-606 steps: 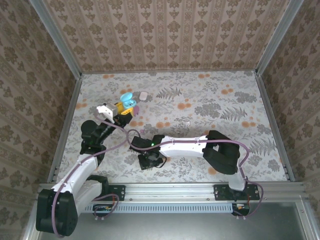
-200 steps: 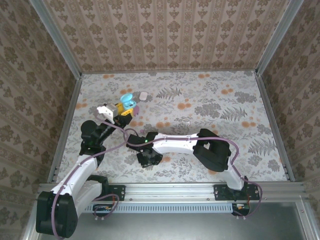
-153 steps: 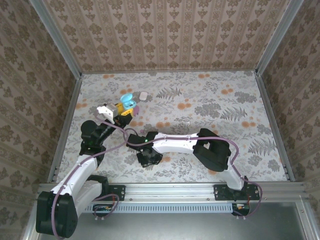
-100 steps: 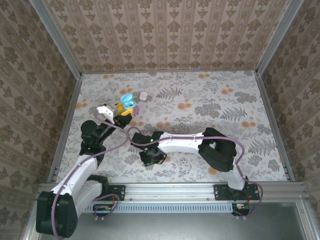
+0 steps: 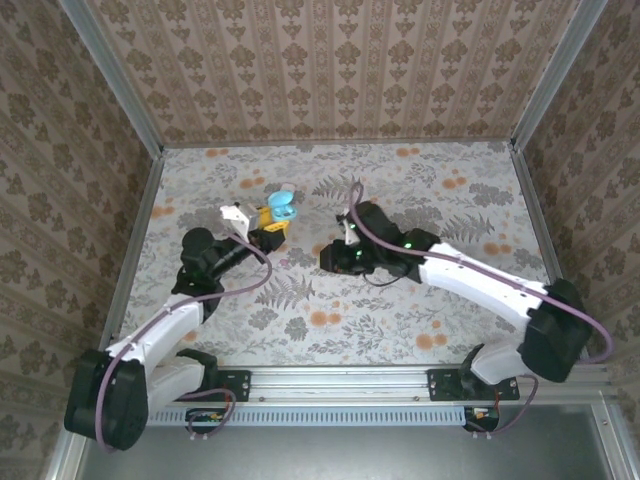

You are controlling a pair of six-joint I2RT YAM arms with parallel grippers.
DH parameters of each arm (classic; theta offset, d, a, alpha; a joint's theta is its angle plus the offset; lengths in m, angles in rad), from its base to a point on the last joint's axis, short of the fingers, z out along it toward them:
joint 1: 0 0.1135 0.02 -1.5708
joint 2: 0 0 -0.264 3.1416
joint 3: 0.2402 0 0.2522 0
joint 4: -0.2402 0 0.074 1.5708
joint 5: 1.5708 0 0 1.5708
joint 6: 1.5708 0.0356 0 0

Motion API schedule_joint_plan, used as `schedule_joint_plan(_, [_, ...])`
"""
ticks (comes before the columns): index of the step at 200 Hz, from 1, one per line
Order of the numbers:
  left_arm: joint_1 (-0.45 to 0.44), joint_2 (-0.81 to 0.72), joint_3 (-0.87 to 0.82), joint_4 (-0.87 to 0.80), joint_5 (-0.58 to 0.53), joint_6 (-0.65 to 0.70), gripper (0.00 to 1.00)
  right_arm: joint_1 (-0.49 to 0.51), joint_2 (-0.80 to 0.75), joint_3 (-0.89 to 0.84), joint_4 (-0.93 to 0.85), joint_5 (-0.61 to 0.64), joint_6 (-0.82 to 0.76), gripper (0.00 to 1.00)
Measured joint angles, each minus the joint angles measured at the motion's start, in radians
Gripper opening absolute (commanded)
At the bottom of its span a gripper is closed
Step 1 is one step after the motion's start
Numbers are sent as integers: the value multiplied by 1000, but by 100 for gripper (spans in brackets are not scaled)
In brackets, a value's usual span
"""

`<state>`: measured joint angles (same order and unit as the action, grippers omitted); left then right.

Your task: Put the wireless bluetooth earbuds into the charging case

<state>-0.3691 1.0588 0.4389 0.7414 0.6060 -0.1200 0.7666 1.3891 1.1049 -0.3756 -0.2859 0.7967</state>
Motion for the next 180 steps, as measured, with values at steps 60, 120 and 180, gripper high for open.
schedule_joint_plan(60, [-104,134,62,30,72,0,37,-81,-93,134,-10,-138,-91,25])
schedule_joint_plan(120, [-148,145,69,59,131,8,37,-84,-47,251,-17,-201,-150,25])
schedule_joint_plan(180, [-161,145,77,59,158,12,37,-84,13,265,-51,-201,-180,25])
